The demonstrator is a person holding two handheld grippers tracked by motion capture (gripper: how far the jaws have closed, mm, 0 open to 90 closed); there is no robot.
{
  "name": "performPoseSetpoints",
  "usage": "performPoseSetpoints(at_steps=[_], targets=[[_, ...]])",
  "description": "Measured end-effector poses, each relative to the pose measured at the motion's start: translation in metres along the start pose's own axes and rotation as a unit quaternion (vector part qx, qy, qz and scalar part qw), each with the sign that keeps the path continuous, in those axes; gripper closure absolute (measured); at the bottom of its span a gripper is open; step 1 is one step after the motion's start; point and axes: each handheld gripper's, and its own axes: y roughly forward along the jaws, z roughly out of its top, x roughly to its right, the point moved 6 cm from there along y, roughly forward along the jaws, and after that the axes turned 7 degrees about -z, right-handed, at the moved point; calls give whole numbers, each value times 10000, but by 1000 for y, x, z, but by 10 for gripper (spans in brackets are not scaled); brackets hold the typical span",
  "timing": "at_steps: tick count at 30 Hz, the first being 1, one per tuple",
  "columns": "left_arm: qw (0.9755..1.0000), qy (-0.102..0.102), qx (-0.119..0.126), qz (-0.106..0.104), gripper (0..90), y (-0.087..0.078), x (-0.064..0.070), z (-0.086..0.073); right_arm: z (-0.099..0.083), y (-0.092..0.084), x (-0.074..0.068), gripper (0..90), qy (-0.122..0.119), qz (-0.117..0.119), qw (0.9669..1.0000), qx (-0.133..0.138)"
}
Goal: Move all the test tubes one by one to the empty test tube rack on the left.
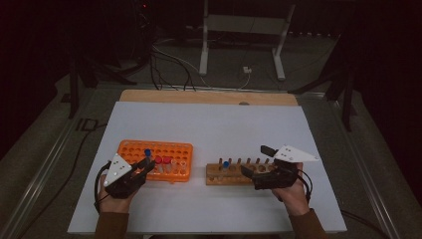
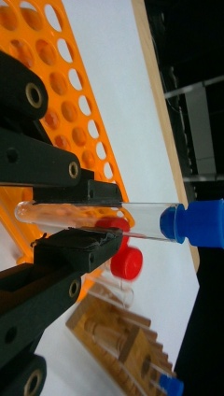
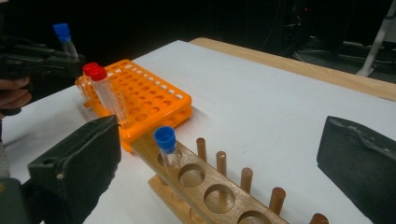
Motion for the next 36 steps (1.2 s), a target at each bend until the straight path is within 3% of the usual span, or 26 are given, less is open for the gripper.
performPoseSetpoints(at_steps=[5, 14, 18, 23, 32, 36], targets=[[9998, -116, 36, 137, 762, 3, -8, -3, 0, 0, 0, 0, 8, 1, 10000, 0], [9995, -305, -25, 77, 762, 13, -13, -11, -1, 2, -2, 0, -14, 26, 10000, -20], [9991, -260, -337, 19, 762, 15, -13, -18, 0, 1, -1, 0, -12, 26, 10000, -11], [9964, -44, -850, 21, 764, 19, -11, -27, -1, 0, -1, 0, -9, 27, 10000, -12], [9925, 130, -1208, 102, 767, 25, -8, -32, -2, 2, -3, 0, -50, 55, 10000, -61], [9928, 57, -1196, 79, 766, 25, -9, -32, -2, 2, -4, 0, -57, 64, 9999, -64]])
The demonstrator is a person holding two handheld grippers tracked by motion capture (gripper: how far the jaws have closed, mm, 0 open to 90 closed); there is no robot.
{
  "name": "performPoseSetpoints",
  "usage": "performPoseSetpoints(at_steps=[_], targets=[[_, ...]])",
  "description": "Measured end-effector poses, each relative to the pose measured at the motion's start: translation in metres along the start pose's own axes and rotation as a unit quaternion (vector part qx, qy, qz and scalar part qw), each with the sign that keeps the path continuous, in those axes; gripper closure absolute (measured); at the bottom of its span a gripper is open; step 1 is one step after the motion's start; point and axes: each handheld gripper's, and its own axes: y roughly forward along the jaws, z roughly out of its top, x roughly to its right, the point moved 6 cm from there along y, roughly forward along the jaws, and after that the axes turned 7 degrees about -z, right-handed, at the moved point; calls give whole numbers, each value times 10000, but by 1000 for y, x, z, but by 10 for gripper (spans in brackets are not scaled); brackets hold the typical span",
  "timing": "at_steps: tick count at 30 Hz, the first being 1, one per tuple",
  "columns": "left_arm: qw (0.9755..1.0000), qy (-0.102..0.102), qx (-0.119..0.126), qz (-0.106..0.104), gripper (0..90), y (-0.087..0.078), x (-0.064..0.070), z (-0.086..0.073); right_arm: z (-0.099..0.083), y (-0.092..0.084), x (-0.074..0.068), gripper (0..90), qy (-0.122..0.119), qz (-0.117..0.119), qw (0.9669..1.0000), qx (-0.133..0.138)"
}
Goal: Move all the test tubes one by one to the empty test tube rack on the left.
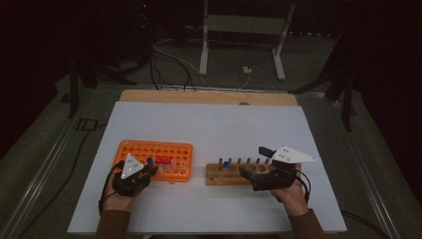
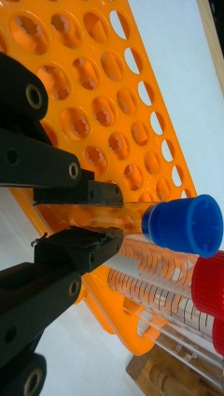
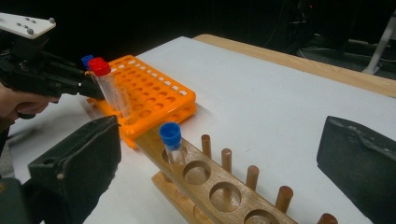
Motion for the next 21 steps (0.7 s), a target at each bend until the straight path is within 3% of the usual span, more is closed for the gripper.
performPoseSetpoints(at_steps=[3, 10, 15, 21], targets=[[10000, -47, 15, 23, 747, -1, 0, 0, 0, 0, -1, 0, 5, 16, 10000, -4], [9997, -203, 146, -35, 578, -9, 0, 2, 0, 1, -1, 0, -3, 23, 10000, -4], [9983, -377, 443, -74, 446, -18, 1, 7, -2, 2, -1, 0, 9, 34, 10000, -12], [9949, -596, 787, -222, 292, -22, 2, 13, -4, 7, -2, 0, 5, 60, 10000, -75]])
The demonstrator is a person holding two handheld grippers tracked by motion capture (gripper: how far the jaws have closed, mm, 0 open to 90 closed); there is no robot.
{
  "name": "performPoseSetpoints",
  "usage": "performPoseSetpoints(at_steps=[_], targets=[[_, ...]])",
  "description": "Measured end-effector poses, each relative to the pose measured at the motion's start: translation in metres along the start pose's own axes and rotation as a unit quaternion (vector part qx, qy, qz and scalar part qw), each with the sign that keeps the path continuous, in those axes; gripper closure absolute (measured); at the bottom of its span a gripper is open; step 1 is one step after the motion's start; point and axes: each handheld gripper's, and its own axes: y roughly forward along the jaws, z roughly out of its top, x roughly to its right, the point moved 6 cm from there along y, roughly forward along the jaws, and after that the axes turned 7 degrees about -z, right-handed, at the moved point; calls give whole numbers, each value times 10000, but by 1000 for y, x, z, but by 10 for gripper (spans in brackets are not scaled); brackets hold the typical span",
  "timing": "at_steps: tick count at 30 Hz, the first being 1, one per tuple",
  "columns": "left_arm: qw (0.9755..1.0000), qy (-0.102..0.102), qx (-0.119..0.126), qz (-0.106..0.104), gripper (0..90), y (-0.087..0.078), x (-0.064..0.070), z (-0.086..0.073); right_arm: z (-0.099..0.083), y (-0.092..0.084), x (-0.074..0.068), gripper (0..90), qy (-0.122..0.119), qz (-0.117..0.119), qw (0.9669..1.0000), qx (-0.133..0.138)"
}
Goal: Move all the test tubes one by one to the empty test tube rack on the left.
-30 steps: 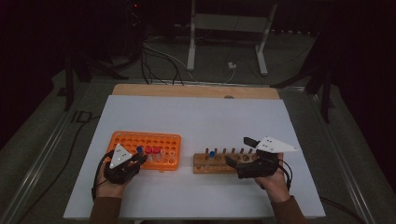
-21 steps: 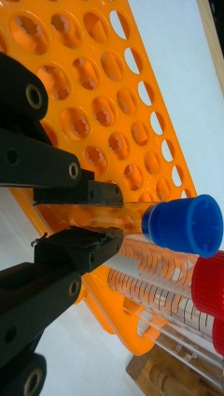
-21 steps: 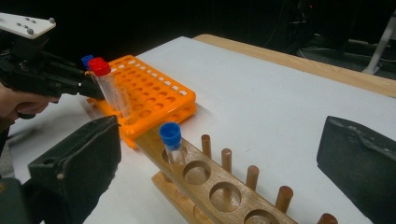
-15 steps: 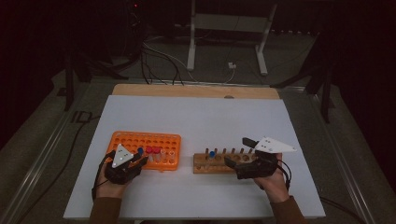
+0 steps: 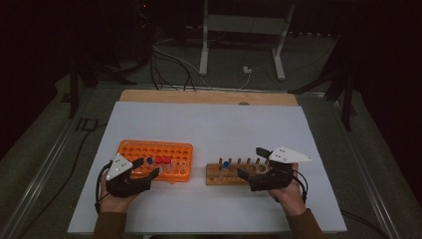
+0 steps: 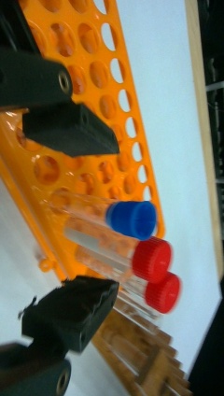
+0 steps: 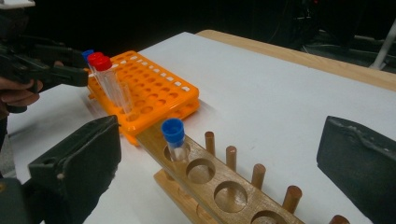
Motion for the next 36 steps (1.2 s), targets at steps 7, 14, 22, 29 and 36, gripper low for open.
performPoseSetpoints(at_steps=[7, 14, 22, 29, 36], targets=[[9996, -64, 267, 61, 161, 0, 4, 8, -2, 6, -2, 0, 26, 40, 10000, -55], [9990, -68, 427, 74, 61, 0, 10, 14, -8, 15, -7, 24, 3, 113, 9997, -211], [9983, -15, 583, 14, 2, 0, 17, 20, -15, 30, -18, 193, -156, 252, 9986, -429], [9977, 76, 664, 107, 3, -1, 23, 25, -20, 41, -32, 517, -595, 228, 9968, -474], [9972, 204, 717, 10, 3, 1, 35, 34, -26, 51, -37, 689, -812, 213, 9947, -596]])
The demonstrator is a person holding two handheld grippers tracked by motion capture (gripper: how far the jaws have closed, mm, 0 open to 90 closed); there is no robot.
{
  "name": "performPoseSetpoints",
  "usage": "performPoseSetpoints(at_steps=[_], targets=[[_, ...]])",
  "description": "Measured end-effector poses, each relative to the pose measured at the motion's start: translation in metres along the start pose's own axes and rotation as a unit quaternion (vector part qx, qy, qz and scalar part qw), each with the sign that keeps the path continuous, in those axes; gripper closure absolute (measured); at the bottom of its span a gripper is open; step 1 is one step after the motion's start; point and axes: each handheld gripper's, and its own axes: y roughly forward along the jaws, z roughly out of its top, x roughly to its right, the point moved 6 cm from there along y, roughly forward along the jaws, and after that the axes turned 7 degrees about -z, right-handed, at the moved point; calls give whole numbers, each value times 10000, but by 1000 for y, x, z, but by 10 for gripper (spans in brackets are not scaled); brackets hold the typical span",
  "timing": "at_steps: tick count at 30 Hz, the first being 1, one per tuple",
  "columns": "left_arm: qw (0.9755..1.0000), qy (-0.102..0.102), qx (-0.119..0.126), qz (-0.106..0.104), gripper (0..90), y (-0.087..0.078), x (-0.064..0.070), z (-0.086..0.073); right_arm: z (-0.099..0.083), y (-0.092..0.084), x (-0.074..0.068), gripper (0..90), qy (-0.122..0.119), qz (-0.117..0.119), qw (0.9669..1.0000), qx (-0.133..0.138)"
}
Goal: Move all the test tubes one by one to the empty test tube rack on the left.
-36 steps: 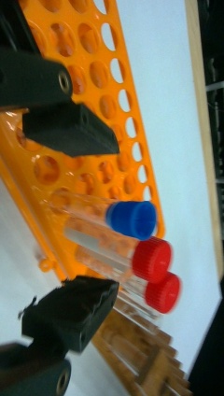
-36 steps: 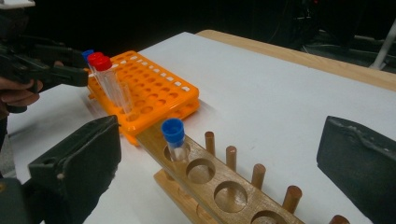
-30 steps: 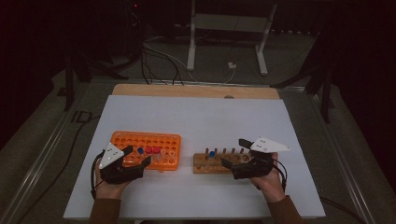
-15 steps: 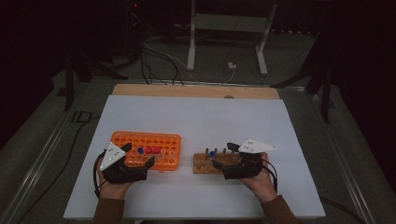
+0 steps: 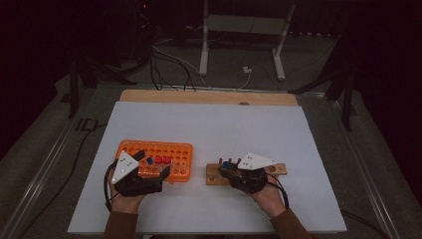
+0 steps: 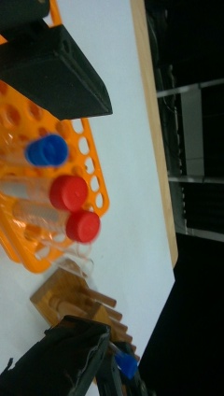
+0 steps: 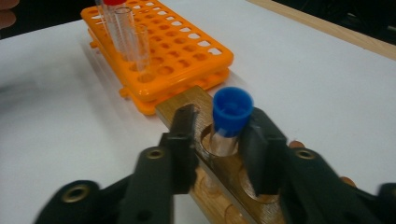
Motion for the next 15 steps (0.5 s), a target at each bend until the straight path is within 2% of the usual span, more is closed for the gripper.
performPoseSetpoints(at_steps=[5, 11, 15], targets=[[9998, 129, -4, -174, 3, 5, 12, 7, 1, 1, 0, 751, -95, -52, 9999, -15], [9991, 203, -23, -378, 4, 14, 23, 12, 3, 1, 1, 762, -114, -121, 9999, 1], [9986, 249, -42, -473, 3, 21, 29, 14, 7, -7, 2, 762, -62, -150, 9998, 144]])
